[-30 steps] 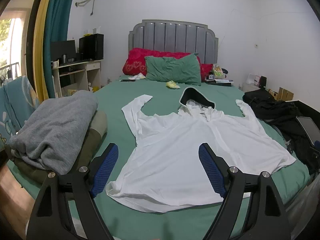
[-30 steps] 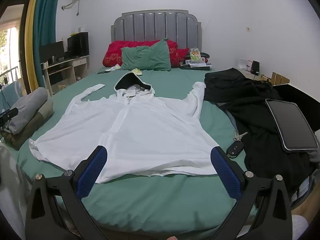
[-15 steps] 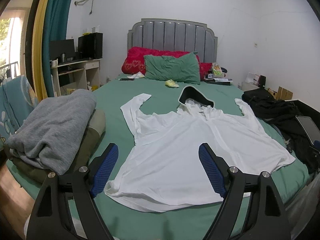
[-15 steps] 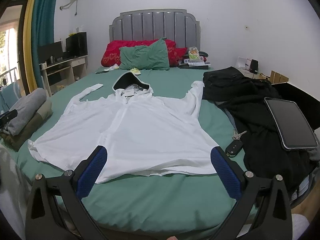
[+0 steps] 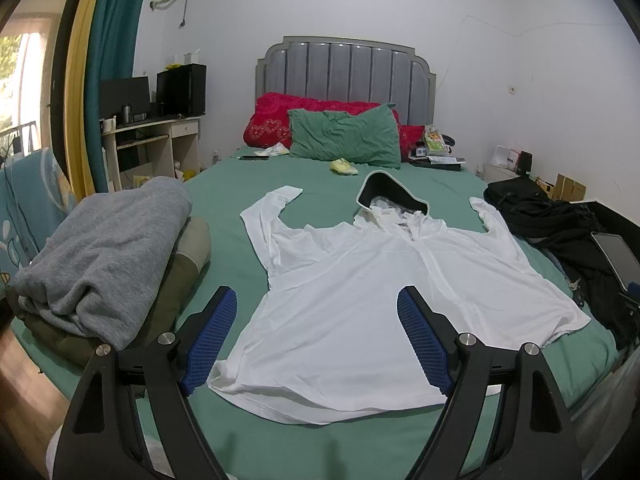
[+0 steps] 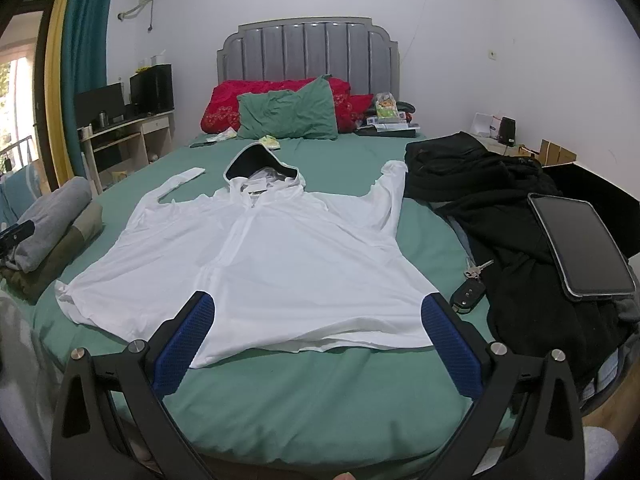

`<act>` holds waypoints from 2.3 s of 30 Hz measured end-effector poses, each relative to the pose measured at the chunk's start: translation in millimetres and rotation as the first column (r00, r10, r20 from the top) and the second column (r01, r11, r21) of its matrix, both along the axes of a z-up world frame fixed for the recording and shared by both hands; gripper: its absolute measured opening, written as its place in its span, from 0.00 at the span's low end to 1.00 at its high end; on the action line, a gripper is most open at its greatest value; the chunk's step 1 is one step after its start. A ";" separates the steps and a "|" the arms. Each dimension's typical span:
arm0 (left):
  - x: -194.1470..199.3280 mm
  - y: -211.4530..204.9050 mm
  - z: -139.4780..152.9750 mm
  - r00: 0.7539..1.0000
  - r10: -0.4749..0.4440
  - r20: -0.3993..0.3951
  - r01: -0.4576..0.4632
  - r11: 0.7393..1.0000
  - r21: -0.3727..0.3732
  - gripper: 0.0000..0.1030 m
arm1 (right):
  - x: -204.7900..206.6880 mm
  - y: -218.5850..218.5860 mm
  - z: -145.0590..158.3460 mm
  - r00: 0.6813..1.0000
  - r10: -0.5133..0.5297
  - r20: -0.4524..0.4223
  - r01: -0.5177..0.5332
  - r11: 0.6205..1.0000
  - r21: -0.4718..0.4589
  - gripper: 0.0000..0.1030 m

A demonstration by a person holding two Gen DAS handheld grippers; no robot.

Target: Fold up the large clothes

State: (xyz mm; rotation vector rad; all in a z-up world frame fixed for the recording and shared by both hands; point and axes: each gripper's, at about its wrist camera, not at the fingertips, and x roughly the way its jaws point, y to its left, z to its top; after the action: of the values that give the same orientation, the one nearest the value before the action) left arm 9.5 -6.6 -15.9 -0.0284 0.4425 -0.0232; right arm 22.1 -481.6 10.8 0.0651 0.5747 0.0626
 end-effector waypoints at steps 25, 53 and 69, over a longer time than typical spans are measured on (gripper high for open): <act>1.3 1.3 -0.3 1.000 -0.002 -0.002 0.002 1.000 -0.001 0.83 | 1.3 -0.8 -1.5 1.000 -0.004 -0.006 0.004 1.000 0.001 0.99; 147.3 -25.5 31.9 0.984 -0.176 0.014 0.176 0.982 -0.063 0.87 | 158.3 -64.2 22.9 0.998 0.016 -0.056 -0.006 0.986 0.166 0.99; 326.9 29.2 -62.3 0.982 0.048 -0.182 -0.051 0.999 -0.014 0.87 | 530.4 -179.6 -99.2 0.914 -0.104 -0.392 0.139 0.989 0.060 0.52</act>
State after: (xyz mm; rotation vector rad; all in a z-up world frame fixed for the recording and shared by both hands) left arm 336.4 22.6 -78.1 -0.0605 0.6242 0.0247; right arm 552.4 -661.3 -88.4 0.2010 0.9645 -0.0489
